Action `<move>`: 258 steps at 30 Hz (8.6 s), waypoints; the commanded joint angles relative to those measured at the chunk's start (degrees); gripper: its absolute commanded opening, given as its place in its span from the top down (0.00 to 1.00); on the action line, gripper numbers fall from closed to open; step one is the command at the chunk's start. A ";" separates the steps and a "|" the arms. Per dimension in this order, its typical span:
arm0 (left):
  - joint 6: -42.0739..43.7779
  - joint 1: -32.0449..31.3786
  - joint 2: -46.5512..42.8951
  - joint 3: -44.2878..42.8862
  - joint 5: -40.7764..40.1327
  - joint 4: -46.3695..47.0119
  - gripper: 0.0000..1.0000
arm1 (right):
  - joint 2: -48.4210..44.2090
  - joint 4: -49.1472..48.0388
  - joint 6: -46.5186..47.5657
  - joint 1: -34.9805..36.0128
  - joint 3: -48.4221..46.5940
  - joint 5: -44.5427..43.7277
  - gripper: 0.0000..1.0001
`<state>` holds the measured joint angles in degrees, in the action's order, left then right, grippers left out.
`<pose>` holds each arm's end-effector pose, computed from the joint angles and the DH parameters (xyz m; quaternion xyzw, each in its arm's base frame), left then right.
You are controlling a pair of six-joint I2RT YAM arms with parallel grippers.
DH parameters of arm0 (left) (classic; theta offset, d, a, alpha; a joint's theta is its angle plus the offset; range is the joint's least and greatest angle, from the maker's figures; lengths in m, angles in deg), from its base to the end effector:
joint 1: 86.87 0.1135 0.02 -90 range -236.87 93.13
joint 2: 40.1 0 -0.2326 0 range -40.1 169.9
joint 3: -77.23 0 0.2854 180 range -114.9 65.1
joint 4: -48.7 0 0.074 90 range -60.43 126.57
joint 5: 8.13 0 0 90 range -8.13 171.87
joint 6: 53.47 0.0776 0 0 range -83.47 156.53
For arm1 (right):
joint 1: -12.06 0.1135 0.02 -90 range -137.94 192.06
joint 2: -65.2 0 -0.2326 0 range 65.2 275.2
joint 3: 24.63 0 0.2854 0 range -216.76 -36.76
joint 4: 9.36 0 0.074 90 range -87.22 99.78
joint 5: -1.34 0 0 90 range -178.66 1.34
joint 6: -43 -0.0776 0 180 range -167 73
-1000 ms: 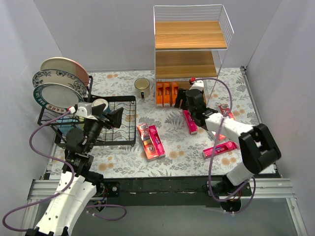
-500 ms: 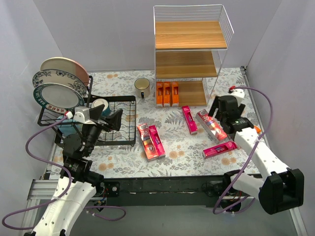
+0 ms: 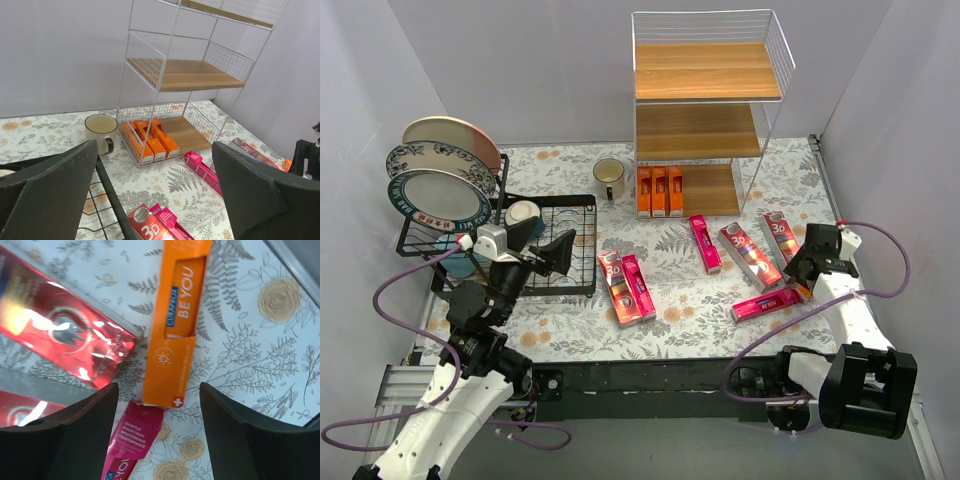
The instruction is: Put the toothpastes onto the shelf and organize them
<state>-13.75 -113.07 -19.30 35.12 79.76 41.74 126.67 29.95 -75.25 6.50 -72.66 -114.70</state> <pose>0.1944 -0.0925 0.3374 -0.1421 0.5966 -0.4800 0.6273 0.2689 -0.0604 0.1371 0.3373 0.8624 -0.1481 0.3471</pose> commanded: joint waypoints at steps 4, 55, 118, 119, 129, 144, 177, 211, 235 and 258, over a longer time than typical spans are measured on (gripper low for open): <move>2.12 -2.28 -0.32 0.80 -1.85 0.02 0.02 | -0.83 -3.61 -1.73 -9.28 5.04 6.09 0.33; 3.08 -2.19 11.28 -0.26 -2.55 -1.04 0.02 | 2.15 -9.42 12.17 21.11 -8.39 22.88 0.57; 3.52 -2.19 11.55 -0.87 -1.67 -1.92 0.02 | 39.42 -48.18 11.99 28.85 -20.52 14.62 0.55; 3.52 -2.28 11.63 -0.79 -1.67 -1.92 0.02 | 39.77 -49.14 11.99 28.85 -20.70 14.62 0.55; 3.52 -2.19 11.55 -0.87 -1.67 -2.09 0.02 | 46.28 -56.88 12.61 28.94 -23.25 14.18 0.48; 3.61 -2.28 10.32 -0.87 -1.58 -2.18 0.02 | 41.54 -60.58 12.25 29.38 -15.26 15.58 0.39; 3.61 -2.19 10.76 -0.87 -1.76 -2.27 0.02 | 47.77 -61.81 8.65 30.87 -21.76 6.10 0.57; 3.79 -2.19 9.26 -0.87 -1.93 -2.53 0.02 | 45.05 -59.35 7.42 32.37 -18.77 3.81 0.53; 3.87 -2.19 9.61 -1.05 -2.29 -2.62 0.02 | 23.09 -47.85 11.46 32.81 -9.02 8.02 0.16; 3.61 -2.19 10.32 -1.22 -0.44 -2.18 0.02 | 7.52 -21.29 11.20 9.87 3.47 29.64 0.04</move>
<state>-10.80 -115.12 -9.03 35.47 78.49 39.75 132.37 7.00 -64.78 16.58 -69.56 -89.92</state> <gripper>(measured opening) 0.981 0.967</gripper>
